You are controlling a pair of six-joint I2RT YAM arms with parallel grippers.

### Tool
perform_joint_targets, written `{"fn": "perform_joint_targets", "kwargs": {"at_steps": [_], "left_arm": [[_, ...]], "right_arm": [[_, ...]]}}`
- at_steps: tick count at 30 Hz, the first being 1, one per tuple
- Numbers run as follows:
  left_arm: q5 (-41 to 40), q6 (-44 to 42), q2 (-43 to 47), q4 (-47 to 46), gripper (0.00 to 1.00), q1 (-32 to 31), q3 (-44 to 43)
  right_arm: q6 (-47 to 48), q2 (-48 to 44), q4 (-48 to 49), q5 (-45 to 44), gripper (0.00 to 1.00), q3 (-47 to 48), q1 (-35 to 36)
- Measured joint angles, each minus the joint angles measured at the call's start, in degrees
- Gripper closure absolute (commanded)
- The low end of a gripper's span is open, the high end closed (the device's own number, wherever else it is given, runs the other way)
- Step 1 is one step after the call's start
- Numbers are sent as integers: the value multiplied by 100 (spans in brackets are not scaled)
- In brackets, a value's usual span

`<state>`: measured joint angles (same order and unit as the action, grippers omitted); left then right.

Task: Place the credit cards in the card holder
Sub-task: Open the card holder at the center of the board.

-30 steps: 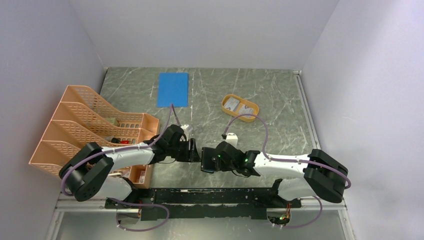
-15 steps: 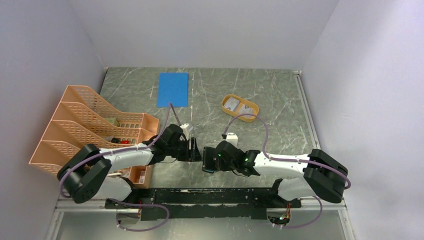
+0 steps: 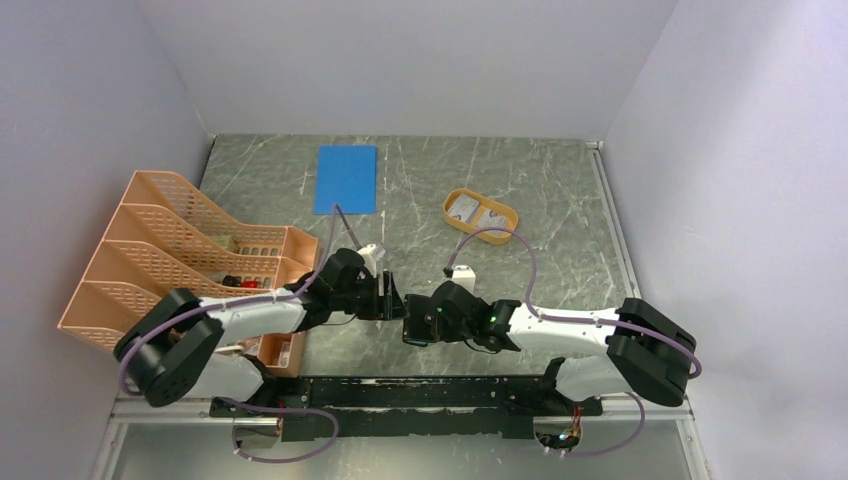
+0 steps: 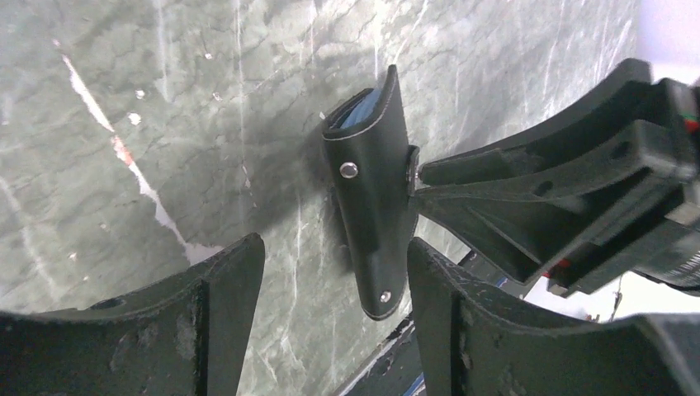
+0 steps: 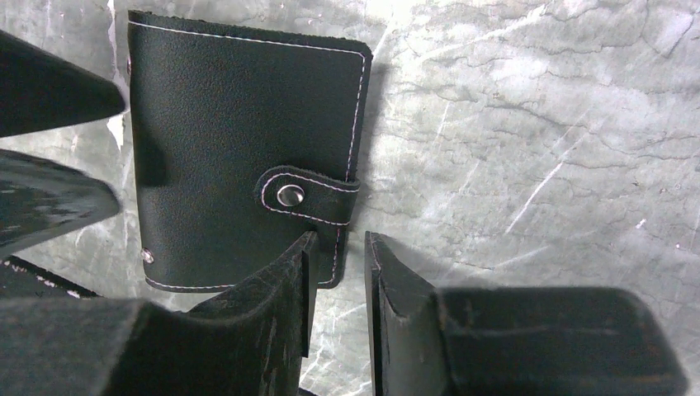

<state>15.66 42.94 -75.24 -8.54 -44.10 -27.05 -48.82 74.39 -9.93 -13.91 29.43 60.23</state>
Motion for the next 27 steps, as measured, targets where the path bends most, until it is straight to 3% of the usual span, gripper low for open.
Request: {"fn": "perform_joint_targets", "kwargs": {"at_steps": [6,24,25,27], "left_arm": [[501,105,-802,-632,39,0,-20],[1064,280,-1036,-1539,84,0,-22],[1064,284,-1049,-1556,83,0,-22],[1062,289,-1073,-1578,73,0,-22]], "right_arm": [[7,-7,48,37,70,-26,-20],[68,-33,125,87,70,-61,-48],[74,-33,122,90,70,-61,-50],[101,-39,120,94,70,-61,-50]]}}
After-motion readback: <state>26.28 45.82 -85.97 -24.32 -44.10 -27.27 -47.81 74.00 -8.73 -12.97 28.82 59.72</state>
